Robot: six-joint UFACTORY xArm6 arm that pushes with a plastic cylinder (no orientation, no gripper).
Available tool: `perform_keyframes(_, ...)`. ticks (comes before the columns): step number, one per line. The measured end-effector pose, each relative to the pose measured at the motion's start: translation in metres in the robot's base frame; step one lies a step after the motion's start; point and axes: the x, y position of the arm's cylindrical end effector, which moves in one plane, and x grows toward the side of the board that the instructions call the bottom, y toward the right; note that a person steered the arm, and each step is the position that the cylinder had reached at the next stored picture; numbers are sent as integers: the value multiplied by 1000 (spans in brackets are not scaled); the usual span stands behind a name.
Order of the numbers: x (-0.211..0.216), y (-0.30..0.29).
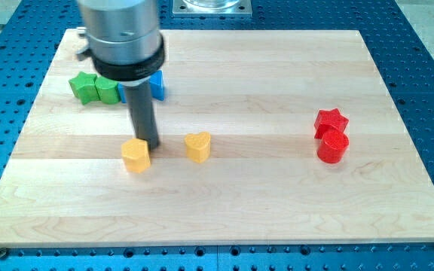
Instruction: Move the hexagon to the bottom left of the board
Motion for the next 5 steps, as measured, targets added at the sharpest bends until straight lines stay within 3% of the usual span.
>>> perform_keyframes(1,8,-22)
perform_keyframes(4,13,78)
perform_keyframes(5,48,78)
